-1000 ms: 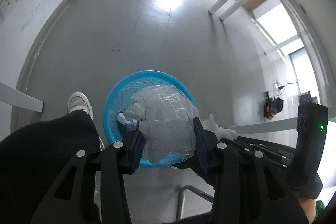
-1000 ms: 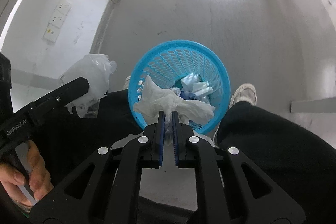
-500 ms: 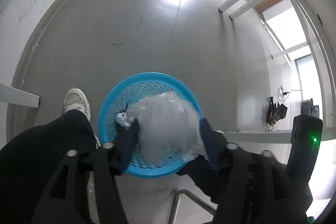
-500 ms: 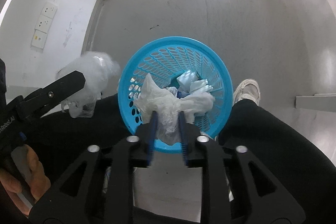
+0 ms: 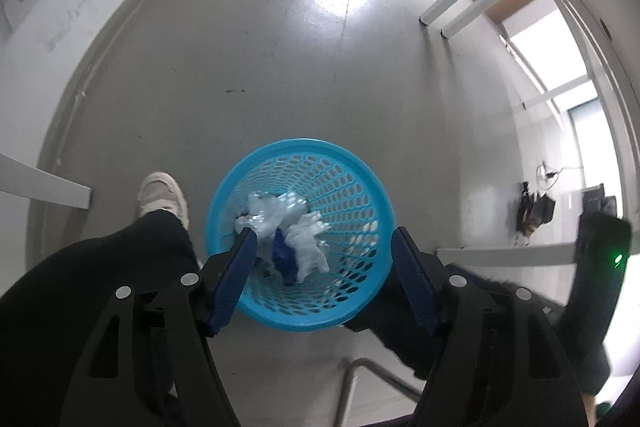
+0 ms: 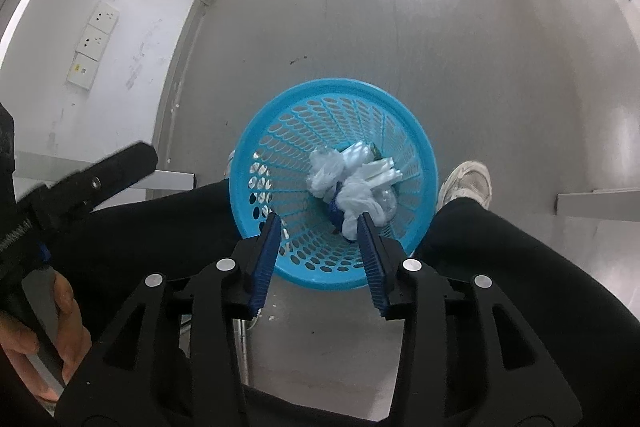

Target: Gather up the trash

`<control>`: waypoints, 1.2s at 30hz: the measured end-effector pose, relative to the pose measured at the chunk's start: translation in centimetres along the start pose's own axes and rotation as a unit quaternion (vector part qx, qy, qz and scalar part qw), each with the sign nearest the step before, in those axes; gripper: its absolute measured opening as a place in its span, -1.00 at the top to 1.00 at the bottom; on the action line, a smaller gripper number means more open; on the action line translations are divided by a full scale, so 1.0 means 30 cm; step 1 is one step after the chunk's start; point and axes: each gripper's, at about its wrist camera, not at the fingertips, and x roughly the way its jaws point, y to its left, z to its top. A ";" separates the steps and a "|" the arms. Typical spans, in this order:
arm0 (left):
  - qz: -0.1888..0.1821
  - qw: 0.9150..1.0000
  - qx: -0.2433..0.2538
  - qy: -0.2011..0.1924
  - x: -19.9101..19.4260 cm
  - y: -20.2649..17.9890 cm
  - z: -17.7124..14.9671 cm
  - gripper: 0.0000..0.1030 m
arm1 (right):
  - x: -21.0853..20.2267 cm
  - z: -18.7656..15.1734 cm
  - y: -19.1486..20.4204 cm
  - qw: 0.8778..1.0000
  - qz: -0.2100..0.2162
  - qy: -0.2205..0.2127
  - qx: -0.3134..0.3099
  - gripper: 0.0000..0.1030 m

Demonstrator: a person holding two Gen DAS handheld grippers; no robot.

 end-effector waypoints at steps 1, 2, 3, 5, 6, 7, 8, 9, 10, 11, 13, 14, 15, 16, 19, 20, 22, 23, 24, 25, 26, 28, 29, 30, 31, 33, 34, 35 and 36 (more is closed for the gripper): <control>0.011 1.000 0.010 0.000 -0.010 -0.005 -0.005 -0.41 | -0.019 -0.008 0.001 1.000 -0.002 -0.006 -0.003 0.17; 0.026 0.999 0.026 0.002 -0.023 -0.013 -0.014 -0.44 | -0.037 -0.014 0.004 1.000 -0.004 -0.010 -0.006 0.14; 0.037 0.998 0.041 0.006 -0.033 -0.021 -0.023 -0.47 | -0.058 -0.026 0.007 1.000 -0.010 -0.014 -0.012 0.10; 0.042 0.997 0.065 0.012 -0.057 -0.031 -0.044 -0.49 | -0.088 -0.042 0.007 1.000 -0.013 -0.016 -0.018 0.09; 0.043 0.996 0.074 0.012 -0.074 -0.036 -0.055 -0.57 | -0.102 -0.052 0.003 1.000 -0.014 -0.015 -0.019 0.05; 0.044 0.995 0.084 0.010 -0.091 -0.036 -0.070 -0.67 | -0.119 -0.067 0.000 1.000 -0.015 -0.016 -0.021 -0.07; 0.047 0.994 0.097 0.007 -0.115 -0.041 -0.092 -0.72 | -0.133 -0.079 0.000 0.999 -0.015 -0.018 -0.023 -0.13; 0.048 0.993 0.103 0.005 -0.131 -0.042 -0.107 -0.79 | -0.154 -0.095 0.002 0.999 -0.016 -0.022 -0.027 -0.24; 0.048 0.993 0.107 0.004 -0.144 -0.041 -0.120 -0.85 | -0.173 -0.108 0.004 0.999 -0.015 -0.025 -0.031 -0.35; 0.046 0.993 0.110 0.003 -0.166 -0.038 -0.141 -0.88 | -0.190 -0.119 0.008 0.999 -0.015 -0.029 -0.035 -0.40; 0.033 0.993 0.113 0.002 -0.192 -0.038 -0.163 -0.89 | -0.230 -0.153 0.029 0.997 -0.027 -0.039 -0.053 -0.56; 0.028 0.993 0.118 0.001 -0.209 -0.041 -0.175 -0.89 | -0.244 -0.166 0.034 0.997 -0.032 -0.042 -0.060 -0.68; 0.029 0.992 0.122 -0.002 -0.219 -0.047 -0.186 -0.89 | -0.256 -0.179 0.038 0.996 -0.034 -0.045 -0.064 -0.78; 0.031 0.991 0.128 -0.006 -0.229 -0.052 -0.193 -0.89 | -0.272 -0.193 0.038 0.996 -0.035 -0.050 -0.067 -0.83; 0.037 0.988 0.147 -0.017 -0.241 -0.065 -0.210 -0.89 | -0.301 -0.217 0.036 0.995 -0.034 -0.056 -0.073 -0.83; 0.040 0.988 0.147 -0.013 -0.237 -0.062 -0.211 -0.89 | -0.303 -0.221 0.036 0.995 -0.034 -0.057 -0.074 -0.83; 0.034 0.990 0.139 -0.011 -0.236 -0.055 -0.209 -0.89 | -0.305 -0.225 0.041 0.995 -0.033 -0.059 -0.078 -0.83; 0.028 0.990 0.135 -0.013 -0.240 -0.050 -0.210 -0.89 | -0.304 -0.224 0.045 0.994 -0.032 -0.060 -0.080 -0.83; 0.025 0.991 0.133 -0.015 -0.240 -0.048 -0.208 -0.89 | -0.303 -0.223 0.047 0.994 -0.032 -0.060 -0.082 -0.83; 0.023 0.991 0.133 -0.016 -0.239 -0.049 -0.208 -0.89 | -0.301 -0.221 0.049 0.994 -0.030 -0.060 -0.083 -0.83; 0.023 0.991 0.133 -0.018 -0.238 -0.049 -0.207 -0.89 | -0.299 -0.220 0.051 0.994 -0.029 -0.060 -0.083 -0.83; 0.018 0.991 0.133 -0.016 -0.233 -0.048 -0.205 -0.89 | -0.295 -0.215 0.048 0.995 -0.026 -0.059 -0.082 -0.83; 0.012 0.991 0.133 -0.015 -0.233 -0.049 -0.207 -0.89 | -0.294 -0.215 0.049 0.995 -0.025 -0.058 -0.081 -0.83; 0.007 0.991 0.134 -0.014 -0.232 -0.049 -0.207 -0.89 | -0.290 -0.213 0.048 0.995 -0.023 -0.057 -0.080 -0.83; 0.005 0.991 0.135 -0.015 -0.232 -0.049 -0.208 -0.89 | -0.287 -0.210 0.046 0.995 -0.021 -0.055 -0.079 -0.83; 0.005 0.990 0.137 -0.018 -0.235 -0.051 -0.208 -0.89 | -0.286 -0.211 0.044 0.995 -0.019 -0.055 -0.078 -0.83; 0.007 0.990 0.137 -0.017 -0.233 -0.052 -0.207 -0.89 | -0.286 -0.209 0.043 0.995 -0.018 -0.056 -0.077 -0.83; 0.011 0.991 0.135 -0.016 -0.231 -0.050 -0.208 -0.89 | -0.285 -0.209 0.046 0.995 -0.016 -0.056 -0.077 -0.83; 0.012 0.991 0.132 -0.015 -0.227 -0.048 -0.207 -0.89 | -0.283 -0.208 0.045 0.995 -0.015 -0.056 -0.077 -0.83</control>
